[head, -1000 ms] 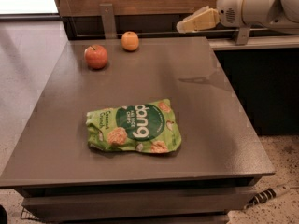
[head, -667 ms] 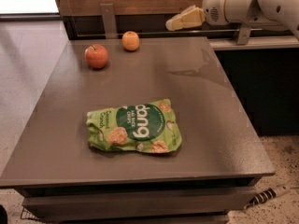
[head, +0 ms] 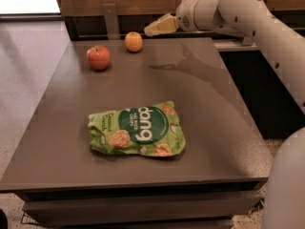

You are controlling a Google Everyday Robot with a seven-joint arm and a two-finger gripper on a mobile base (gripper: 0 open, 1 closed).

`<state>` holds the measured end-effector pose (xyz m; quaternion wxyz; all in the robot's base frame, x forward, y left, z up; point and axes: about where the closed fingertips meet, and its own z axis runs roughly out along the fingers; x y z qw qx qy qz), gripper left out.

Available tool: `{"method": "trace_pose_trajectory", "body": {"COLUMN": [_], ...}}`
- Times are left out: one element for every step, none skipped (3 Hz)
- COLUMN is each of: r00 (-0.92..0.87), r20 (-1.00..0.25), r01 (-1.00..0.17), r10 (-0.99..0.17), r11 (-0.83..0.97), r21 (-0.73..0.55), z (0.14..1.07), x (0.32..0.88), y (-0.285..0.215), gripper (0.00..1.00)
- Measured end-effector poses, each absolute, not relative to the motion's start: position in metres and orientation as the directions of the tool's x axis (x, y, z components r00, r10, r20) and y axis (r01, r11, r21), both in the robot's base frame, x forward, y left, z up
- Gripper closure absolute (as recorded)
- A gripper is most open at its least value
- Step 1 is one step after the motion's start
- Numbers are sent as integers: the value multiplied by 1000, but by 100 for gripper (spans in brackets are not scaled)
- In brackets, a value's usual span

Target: Move orange near green rice chip bag

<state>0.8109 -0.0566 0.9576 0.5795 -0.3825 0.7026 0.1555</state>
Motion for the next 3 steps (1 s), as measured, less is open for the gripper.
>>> {"method": "trace_pose_trajectory", "body": {"r00": [-53,-74,-90], "r20": [-923,-921,-930], "r01": [-731,-748,-777], "r10": [-381,-383,-358], "r11": [644,632,610], "r21": [-224,-203,-160], "z": [937,918,900], "x": [830,844,855], "y": [-25,-3,18], "gripper": [0,0,0]}}
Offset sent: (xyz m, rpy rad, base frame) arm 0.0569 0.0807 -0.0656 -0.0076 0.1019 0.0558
